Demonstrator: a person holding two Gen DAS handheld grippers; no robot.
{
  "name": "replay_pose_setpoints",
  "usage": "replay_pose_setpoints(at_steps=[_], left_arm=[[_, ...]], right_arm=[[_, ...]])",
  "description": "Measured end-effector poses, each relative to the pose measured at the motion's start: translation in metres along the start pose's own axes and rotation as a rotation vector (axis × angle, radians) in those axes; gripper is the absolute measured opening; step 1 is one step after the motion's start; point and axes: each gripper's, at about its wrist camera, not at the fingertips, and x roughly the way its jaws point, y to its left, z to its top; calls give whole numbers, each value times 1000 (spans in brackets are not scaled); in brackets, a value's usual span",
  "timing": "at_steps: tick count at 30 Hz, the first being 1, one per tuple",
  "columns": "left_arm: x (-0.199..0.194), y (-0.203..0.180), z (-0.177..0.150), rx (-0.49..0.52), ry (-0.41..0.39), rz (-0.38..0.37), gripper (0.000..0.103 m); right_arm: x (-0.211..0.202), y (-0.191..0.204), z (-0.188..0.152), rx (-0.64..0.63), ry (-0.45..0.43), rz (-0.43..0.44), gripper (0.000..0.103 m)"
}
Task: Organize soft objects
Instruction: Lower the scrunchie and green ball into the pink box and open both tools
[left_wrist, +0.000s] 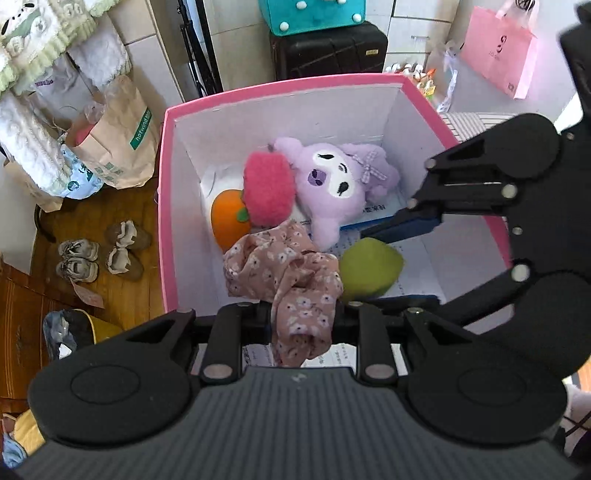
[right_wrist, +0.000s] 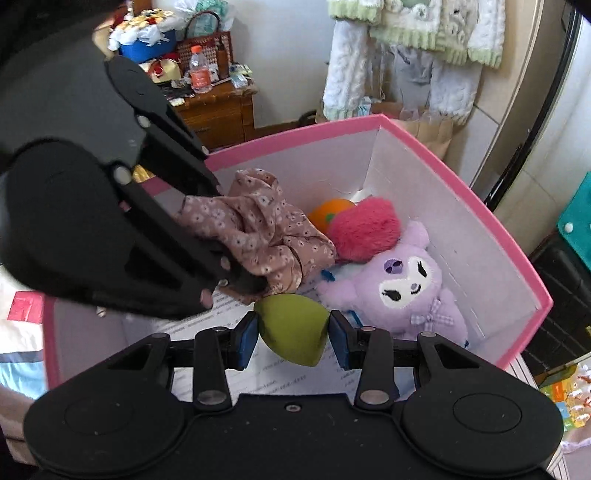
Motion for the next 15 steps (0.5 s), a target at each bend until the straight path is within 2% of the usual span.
replay_pose_setpoints(at_steps=[5, 9, 12, 15], left_arm=[[7, 6, 9, -20, 5, 7, 28], [6, 14, 10, -58, 1, -10, 37], [-2, 19, 8, -73, -31, -23, 33], [-7, 23, 5, -89, -46, -22, 17]], right_arm=[[15, -10, 10, 29, 43, 19, 46], [25, -13, 19, 32, 65, 31, 46], [28, -14, 22, 31, 65, 22, 46], [32, -18, 23, 55, 72, 26, 46]])
